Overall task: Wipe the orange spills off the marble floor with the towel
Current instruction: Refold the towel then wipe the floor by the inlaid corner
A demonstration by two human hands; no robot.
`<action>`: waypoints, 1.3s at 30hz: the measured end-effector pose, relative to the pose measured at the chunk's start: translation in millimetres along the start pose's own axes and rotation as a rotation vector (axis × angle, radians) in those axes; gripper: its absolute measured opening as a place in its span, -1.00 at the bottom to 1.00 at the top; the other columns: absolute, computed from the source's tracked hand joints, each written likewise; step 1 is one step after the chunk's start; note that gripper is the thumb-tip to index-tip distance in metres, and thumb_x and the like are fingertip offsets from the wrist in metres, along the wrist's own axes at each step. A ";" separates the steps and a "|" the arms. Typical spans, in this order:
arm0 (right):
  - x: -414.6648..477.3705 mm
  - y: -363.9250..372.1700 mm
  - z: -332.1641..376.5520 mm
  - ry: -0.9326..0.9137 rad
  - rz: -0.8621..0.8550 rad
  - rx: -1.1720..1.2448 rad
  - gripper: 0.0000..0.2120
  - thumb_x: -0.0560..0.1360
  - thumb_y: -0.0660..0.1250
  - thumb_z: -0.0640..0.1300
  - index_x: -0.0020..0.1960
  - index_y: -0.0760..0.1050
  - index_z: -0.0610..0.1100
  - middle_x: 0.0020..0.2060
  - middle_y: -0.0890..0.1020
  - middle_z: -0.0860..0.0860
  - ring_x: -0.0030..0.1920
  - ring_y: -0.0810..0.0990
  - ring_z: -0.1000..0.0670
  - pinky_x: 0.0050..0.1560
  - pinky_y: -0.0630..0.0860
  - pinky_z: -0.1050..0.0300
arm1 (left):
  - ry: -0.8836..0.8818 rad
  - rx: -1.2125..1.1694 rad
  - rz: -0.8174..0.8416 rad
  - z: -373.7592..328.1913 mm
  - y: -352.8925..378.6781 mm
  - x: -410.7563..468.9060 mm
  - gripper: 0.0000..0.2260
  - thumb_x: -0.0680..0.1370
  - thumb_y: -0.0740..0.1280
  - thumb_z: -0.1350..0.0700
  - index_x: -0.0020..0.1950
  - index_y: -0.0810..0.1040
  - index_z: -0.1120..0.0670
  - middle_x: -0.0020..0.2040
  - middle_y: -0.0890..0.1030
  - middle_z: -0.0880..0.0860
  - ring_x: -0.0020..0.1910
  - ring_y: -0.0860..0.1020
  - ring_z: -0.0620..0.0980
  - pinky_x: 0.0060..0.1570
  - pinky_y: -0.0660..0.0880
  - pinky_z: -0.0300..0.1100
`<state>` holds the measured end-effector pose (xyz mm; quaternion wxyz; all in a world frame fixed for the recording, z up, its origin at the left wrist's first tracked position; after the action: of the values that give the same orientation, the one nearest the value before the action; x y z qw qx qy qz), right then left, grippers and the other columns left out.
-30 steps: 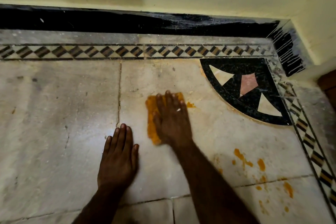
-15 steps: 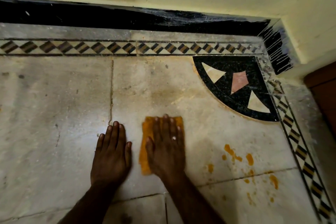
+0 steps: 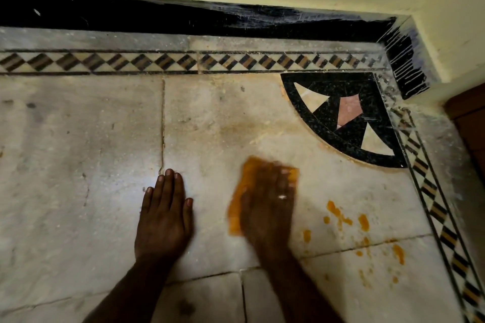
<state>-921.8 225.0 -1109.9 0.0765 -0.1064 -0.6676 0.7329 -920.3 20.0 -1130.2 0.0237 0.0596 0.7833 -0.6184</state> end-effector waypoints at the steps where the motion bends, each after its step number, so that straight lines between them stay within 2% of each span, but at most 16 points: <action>1: -8.1 2.2 17.9 -0.105 0.024 0.015 -0.38 0.68 -0.04 0.13 0.64 0.05 -0.15 0.61 0.14 -0.23 0.61 0.12 -0.27 0.58 0.08 -0.25 | 0.004 -0.001 0.000 0.4 0.0 0.2 -0.44 0.67 -0.06 -0.09 0.62 0.10 0.17 0.63 0.11 0.14 0.62 0.07 0.07 0.59 0.01 0.07; 3: 6.1 3.3 37.7 -0.245 0.044 0.059 -0.38 0.68 -0.05 0.17 0.65 0.02 -0.10 0.63 0.09 -0.17 0.63 0.04 -0.19 0.60 0.02 -0.21 | 0.007 -0.008 -0.004 0.1 -0.1 -1.5 -0.43 0.67 -0.08 -0.10 0.62 0.10 0.17 0.63 0.11 0.14 0.62 0.08 0.08 0.59 0.00 0.06; 5: 38.5 3.3 34.3 -0.254 0.020 0.058 -0.38 0.68 -0.03 0.17 0.65 0.06 -0.08 0.63 0.11 -0.15 0.64 0.05 -0.15 0.60 -0.01 -0.17 | 0.009 -0.019 -0.002 0.6 0.4 -1.4 -0.42 0.67 -0.10 -0.11 0.62 0.09 0.16 0.63 0.09 0.12 0.62 0.06 0.06 0.59 -0.02 0.06; 7: 61.3 0.5 12.0 -0.182 0.010 0.041 -0.38 0.67 -0.02 0.17 0.65 0.09 -0.09 0.62 0.16 -0.16 0.63 0.11 -0.15 0.61 0.00 -0.15 | -0.003 -0.032 0.004 3.0 0.6 -0.6 -0.42 0.67 -0.12 -0.12 0.62 0.06 0.15 0.64 0.06 0.10 0.62 0.03 0.03 0.59 -0.05 0.04; 10: 49.3 0.5 -36.7 -0.006 -0.005 0.022 -0.38 0.67 -0.04 0.17 0.65 0.08 -0.10 0.62 0.16 -0.16 0.62 0.12 -0.16 0.60 0.05 -0.18 | -0.003 -0.027 0.001 0.6 1.3 -1.9 -0.42 0.67 -0.12 -0.11 0.63 0.05 0.16 0.64 0.05 0.10 0.62 0.01 0.02 0.60 -0.10 0.01; 13: -2.3 0.8 -79.1 0.126 -0.068 -0.016 -0.40 0.68 0.01 0.13 0.64 0.12 -0.12 0.61 0.21 -0.19 0.60 0.19 -0.20 0.57 0.12 -0.22 | -0.008 -0.029 -0.001 0.2 -0.4 -1.8 -0.42 0.67 -0.12 -0.11 0.63 0.06 0.16 0.64 0.06 0.11 0.62 0.01 0.03 0.60 -0.11 0.00; 16: -73.2 2.5 -75.8 0.215 -0.040 -0.044 -0.40 0.68 -0.02 0.12 0.63 0.12 -0.16 0.60 0.21 -0.22 0.58 0.21 -0.26 0.56 0.12 -0.26 | -0.005 -0.029 -0.008 -0.8 -1.8 -2.7 -0.43 0.67 -0.11 -0.09 0.63 0.06 0.17 0.64 0.07 0.13 0.63 0.03 0.06 0.59 -0.10 0.01; 20: -113.5 5.4 -23.0 0.080 -0.005 0.004 -0.39 0.68 0.00 0.13 0.64 0.09 -0.15 0.62 0.16 -0.20 0.61 0.14 -0.24 0.58 0.08 -0.25 | 0.012 -0.025 -0.041 -2.2 -3.1 -3.1 -0.43 0.67 -0.07 -0.07 0.62 0.10 0.19 0.63 0.13 0.18 0.62 0.09 0.12 0.58 -0.09 0.01; 24: -56.2 0.8 -37.7 -0.067 -0.003 0.025 -0.38 0.67 0.00 0.17 0.66 0.04 -0.06 0.64 0.12 -0.13 0.63 0.08 -0.15 0.61 0.00 -0.16 | 0.016 -0.033 -0.039 -1.3 -2.4 -2.9 -0.42 0.67 -0.10 -0.10 0.62 0.09 0.19 0.63 0.11 0.18 0.62 0.07 0.13 0.58 -0.05 0.05; 27: -27.9 -1.6 -84.3 0.024 0.002 0.004 -0.37 0.66 -0.02 0.19 0.65 0.06 -0.05 0.63 0.15 -0.13 0.63 0.10 -0.14 0.62 -0.03 -0.14 | 0.025 -0.036 -0.033 -0.5 -3.1 -3.1 -0.40 0.67 -0.14 -0.13 0.63 0.05 0.17 0.64 0.07 0.17 0.63 0.04 0.12 0.58 -0.06 0.05; 29: -39.7 -0.4 -119.7 0.098 -0.022 -0.022 -0.37 0.66 -0.02 0.18 0.65 0.08 -0.06 0.63 0.16 -0.14 0.63 0.11 -0.15 0.61 -0.01 -0.15 | 0.032 -0.031 -0.051 -2.0 -3.8 -4.0 -0.41 0.67 -0.14 -0.12 0.63 0.05 0.17 0.64 0.08 0.18 0.62 0.04 0.14 0.57 -0.06 0.05; 32: -99.0 0.4 -146.1 0.213 -0.067 -0.035 -0.38 0.67 0.01 0.15 0.64 0.11 -0.12 0.61 0.19 -0.17 0.61 0.17 -0.18 0.59 0.08 -0.20 | 0.036 -0.021 -0.081 -2.7 -3.7 -4.3 -0.42 0.67 -0.10 -0.10 0.62 0.09 0.19 0.62 0.12 0.22 0.61 0.09 0.19 0.56 -0.04 0.08; 34: -146.3 3.2 -129.5 0.231 -0.045 -0.037 -0.37 0.66 0.01 0.13 0.64 0.10 -0.15 0.61 0.18 -0.20 0.60 0.18 -0.21 0.58 0.09 -0.22 | 0.047 -0.015 -0.092 -4.3 -0.5 -3.6 -0.42 0.67 -0.10 -0.09 0.62 0.09 0.19 0.62 0.12 0.22 0.61 0.09 0.19 0.56 -0.05 0.07; 37: -172.1 4.4 -81.6 0.060 0.006 0.023 -0.37 0.66 -0.02 0.15 0.65 0.08 -0.12 0.62 0.15 -0.18 0.62 0.11 -0.19 0.60 0.05 -0.20 | 0.019 0.014 -0.115 -6.7 -0.7 -3.0 -0.42 0.66 -0.09 -0.07 0.60 0.12 0.25 0.60 0.15 0.27 0.59 0.12 0.26 0.56 -0.12 0.02; 39: -147.7 3.1 -68.4 -0.049 -0.018 0.068 -0.38 0.67 -0.01 0.16 0.65 0.07 -0.08 0.63 0.13 -0.13 0.64 0.06 -0.14 0.61 0.00 -0.17 | 0.067 0.039 -0.126 -23.5 -1.9 -10.0 -0.42 0.65 -0.03 -0.01 0.57 0.15 0.31 0.57 0.19 0.34 0.55 0.17 0.34 0.56 -0.08 0.07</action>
<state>-761.4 252.9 -1111.0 0.0702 -0.0799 -0.6450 0.7568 -909.7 41.8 -1121.8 -0.0426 0.0310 0.7736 -0.6314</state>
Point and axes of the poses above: each hand's wrist, its own x-axis towards the middle knuckle, its own y-axis out of the palm, z = x × y, the point moved 1 cm from there along x, towards the middle knuckle
